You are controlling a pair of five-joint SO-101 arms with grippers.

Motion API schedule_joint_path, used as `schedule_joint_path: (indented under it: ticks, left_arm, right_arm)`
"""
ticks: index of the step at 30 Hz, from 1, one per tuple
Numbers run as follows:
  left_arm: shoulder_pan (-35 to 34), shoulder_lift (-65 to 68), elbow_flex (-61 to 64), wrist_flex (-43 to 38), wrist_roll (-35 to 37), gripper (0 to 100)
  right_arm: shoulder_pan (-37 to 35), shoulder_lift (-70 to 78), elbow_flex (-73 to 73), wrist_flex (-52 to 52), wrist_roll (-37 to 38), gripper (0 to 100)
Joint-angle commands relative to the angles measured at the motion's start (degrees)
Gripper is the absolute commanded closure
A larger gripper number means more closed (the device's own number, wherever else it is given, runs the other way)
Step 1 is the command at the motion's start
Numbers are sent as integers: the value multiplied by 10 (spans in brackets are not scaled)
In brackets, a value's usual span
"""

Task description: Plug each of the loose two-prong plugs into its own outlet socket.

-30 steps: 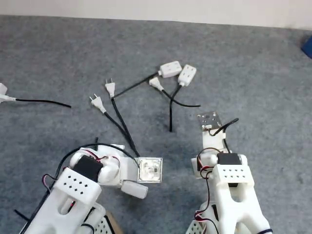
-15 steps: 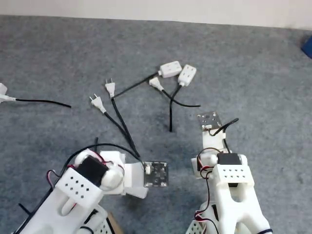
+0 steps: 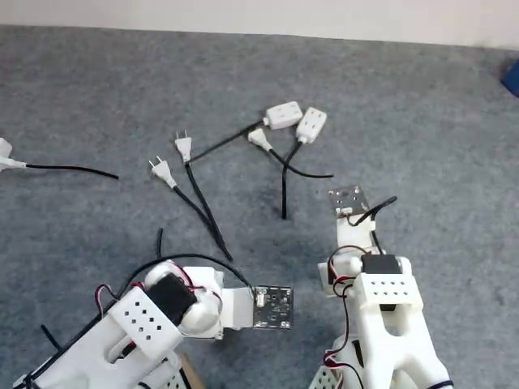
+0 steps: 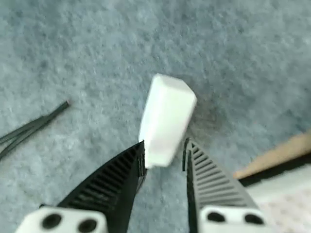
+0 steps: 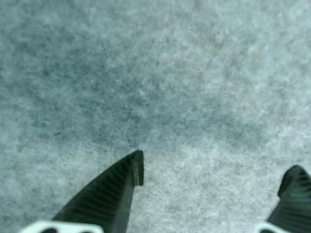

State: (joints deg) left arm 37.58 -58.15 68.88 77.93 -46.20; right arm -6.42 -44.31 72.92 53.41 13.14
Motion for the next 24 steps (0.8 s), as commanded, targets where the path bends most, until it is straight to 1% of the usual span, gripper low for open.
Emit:
schedule_joint_path:
  ticks: [1, 8, 13, 17, 20, 24]
  left_arm:
    - [1, 0, 15, -76, 7, 805]
    - [-6, 0, 16, -130, 7, 804]
    - [-65, 0, 27, -177, 4, 804]
    - [-108, 0, 54, -215, -25, 804]
    - [-135, 30, 51, -242, -28, 804]
    - [-153, 117, 7, -266, -28, 804]
  right_arm:
    - [-4, 2, -3, -8, 6, 584]
    - [-4, 2, -3, -8, 6, 584]
    - [-4, 2, -3, -8, 6, 584]
    - [-4, 2, -3, -8, 6, 584]
    - [-4, 2, -3, -8, 6, 584]
    - [-4, 2, -3, -8, 6, 584]
